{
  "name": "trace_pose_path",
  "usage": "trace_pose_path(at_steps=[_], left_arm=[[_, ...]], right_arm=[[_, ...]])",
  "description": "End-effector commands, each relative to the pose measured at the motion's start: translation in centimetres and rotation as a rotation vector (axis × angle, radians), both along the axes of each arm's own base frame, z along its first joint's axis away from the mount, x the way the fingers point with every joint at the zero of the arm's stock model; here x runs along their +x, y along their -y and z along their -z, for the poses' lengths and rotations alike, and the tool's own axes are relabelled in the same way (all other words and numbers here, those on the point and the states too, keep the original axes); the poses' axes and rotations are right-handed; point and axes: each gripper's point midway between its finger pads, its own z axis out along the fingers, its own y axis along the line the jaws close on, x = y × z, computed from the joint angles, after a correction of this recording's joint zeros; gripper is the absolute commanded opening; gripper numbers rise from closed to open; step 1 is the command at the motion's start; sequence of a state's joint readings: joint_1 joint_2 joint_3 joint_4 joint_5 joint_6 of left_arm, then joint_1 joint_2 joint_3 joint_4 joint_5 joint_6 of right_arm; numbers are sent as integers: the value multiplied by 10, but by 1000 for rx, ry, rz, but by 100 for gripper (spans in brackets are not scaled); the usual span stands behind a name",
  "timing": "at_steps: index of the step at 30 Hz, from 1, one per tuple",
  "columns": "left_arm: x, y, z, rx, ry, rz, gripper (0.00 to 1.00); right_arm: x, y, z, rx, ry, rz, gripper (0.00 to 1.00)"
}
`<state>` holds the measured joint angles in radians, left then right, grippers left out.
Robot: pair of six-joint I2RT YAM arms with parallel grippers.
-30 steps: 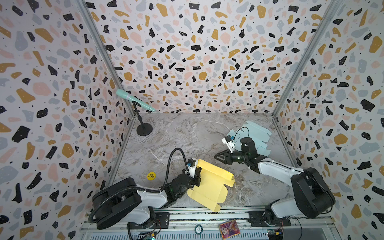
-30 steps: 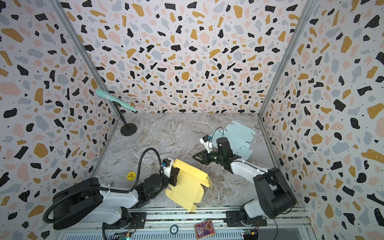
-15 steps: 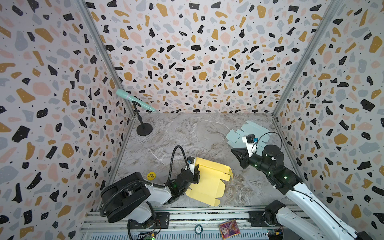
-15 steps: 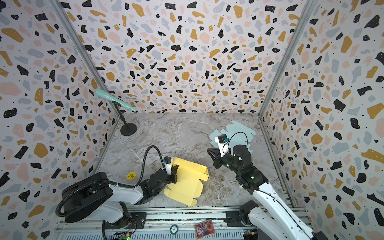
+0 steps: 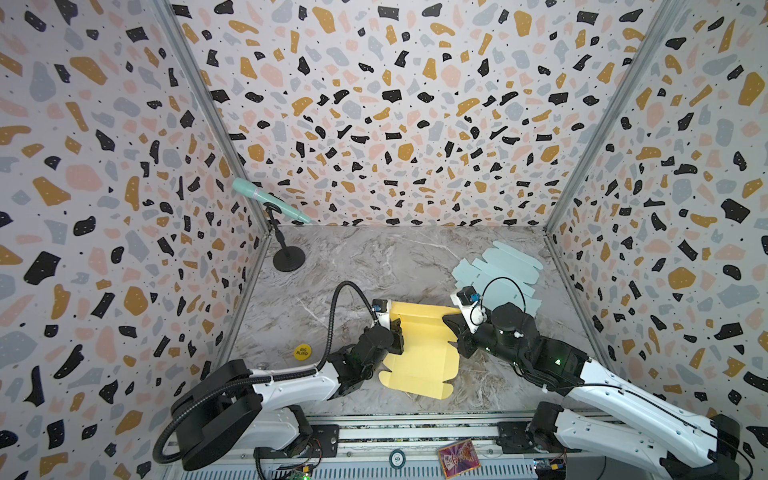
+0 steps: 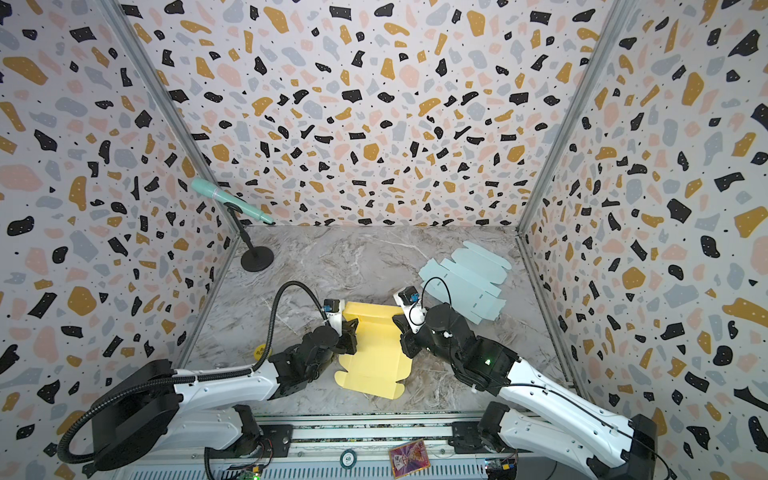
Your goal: Fold the paper box
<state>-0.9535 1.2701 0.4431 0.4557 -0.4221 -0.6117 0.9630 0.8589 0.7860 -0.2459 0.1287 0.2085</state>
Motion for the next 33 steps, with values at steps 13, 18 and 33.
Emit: trace_pose_path(at_steps=[13,18,33], left_arm=[[0,-10,-13,-46,-3,-57,0],[0,-10,-14,-47,3,-52,0],[-4,-13,-26,-86,14,-16,0]], right_arm=[[12,7,16,-80,20,109,0],[16,-4,13,-94,35,86,0],[-4,-6,-40,79,205,-41,26]])
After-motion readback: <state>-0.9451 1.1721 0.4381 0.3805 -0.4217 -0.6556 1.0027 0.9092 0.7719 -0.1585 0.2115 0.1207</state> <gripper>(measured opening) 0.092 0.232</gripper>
